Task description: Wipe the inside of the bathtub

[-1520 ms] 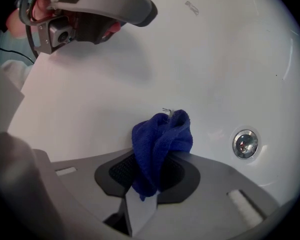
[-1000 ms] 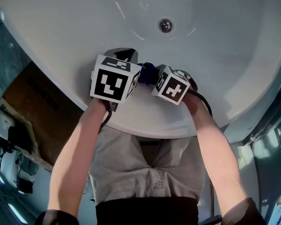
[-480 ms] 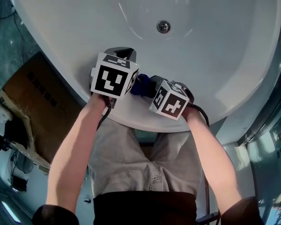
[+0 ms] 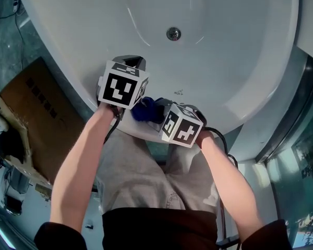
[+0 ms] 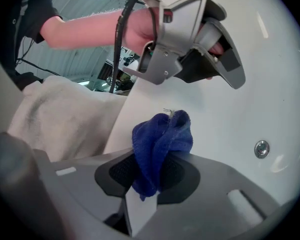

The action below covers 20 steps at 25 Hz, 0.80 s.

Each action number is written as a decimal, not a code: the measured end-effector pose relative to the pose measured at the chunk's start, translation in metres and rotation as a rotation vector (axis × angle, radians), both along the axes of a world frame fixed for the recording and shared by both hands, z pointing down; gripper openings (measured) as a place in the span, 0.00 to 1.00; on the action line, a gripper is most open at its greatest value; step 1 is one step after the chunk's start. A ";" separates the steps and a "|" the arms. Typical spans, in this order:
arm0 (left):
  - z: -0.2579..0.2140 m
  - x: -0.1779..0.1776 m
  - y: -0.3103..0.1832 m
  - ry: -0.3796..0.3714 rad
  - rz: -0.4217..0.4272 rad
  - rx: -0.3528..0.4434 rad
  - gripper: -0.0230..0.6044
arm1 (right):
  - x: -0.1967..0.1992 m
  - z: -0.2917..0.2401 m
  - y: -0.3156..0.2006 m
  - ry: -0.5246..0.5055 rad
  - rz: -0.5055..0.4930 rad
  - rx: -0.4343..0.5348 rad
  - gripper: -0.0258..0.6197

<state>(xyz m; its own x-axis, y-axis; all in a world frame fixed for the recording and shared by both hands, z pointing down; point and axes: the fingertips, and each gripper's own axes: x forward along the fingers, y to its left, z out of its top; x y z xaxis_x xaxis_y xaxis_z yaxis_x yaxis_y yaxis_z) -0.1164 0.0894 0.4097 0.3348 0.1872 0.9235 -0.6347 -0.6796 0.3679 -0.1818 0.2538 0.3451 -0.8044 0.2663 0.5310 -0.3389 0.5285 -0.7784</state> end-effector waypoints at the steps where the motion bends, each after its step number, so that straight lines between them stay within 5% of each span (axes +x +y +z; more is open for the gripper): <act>1: -0.001 0.001 0.001 0.000 0.001 0.001 0.04 | -0.001 -0.005 0.001 -0.010 0.000 0.001 0.19; 12: -0.002 0.013 0.012 0.001 -0.002 -0.001 0.04 | 0.003 -0.046 0.018 -0.145 0.027 -0.066 0.19; 20: 0.000 0.014 0.002 0.023 -0.053 0.013 0.04 | 0.018 -0.036 -0.006 -0.095 0.036 -0.040 0.19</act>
<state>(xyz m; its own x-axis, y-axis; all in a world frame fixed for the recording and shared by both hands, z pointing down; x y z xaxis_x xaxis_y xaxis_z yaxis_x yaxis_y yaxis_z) -0.1026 0.0911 0.4095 0.3652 0.1562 0.9177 -0.6614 -0.6502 0.3739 -0.1643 0.2483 0.3091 -0.8599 0.2557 0.4418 -0.2811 0.4853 -0.8279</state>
